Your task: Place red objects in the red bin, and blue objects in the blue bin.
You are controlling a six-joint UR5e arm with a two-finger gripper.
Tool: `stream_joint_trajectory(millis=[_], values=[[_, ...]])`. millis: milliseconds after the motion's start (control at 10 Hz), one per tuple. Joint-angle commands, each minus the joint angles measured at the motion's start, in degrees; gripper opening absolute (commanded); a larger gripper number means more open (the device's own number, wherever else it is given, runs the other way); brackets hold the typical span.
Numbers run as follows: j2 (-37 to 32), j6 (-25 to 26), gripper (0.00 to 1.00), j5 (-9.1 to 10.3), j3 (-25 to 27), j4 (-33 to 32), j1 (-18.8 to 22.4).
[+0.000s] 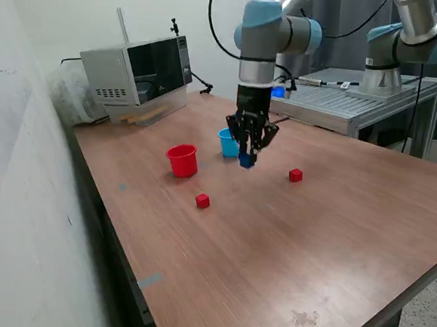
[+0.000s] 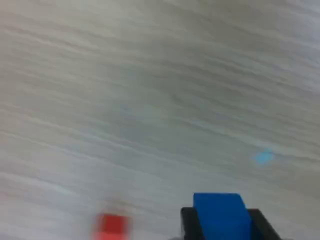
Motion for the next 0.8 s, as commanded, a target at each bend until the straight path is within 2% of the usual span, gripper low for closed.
stream_joint_trajectory(millis=[0,200,300,700], values=[[-7.24,-0.06,0.00,-0.14,5.41,2.98,-9.87],[-9.62,-0.33,0.00,-0.23,8.92,5.19,-18.50],[-11.63,-1.46,0.00,-0.23,11.29,5.19,-20.45],[-18.67,-4.45,0.00,-0.23,20.61,5.10,-21.26]])
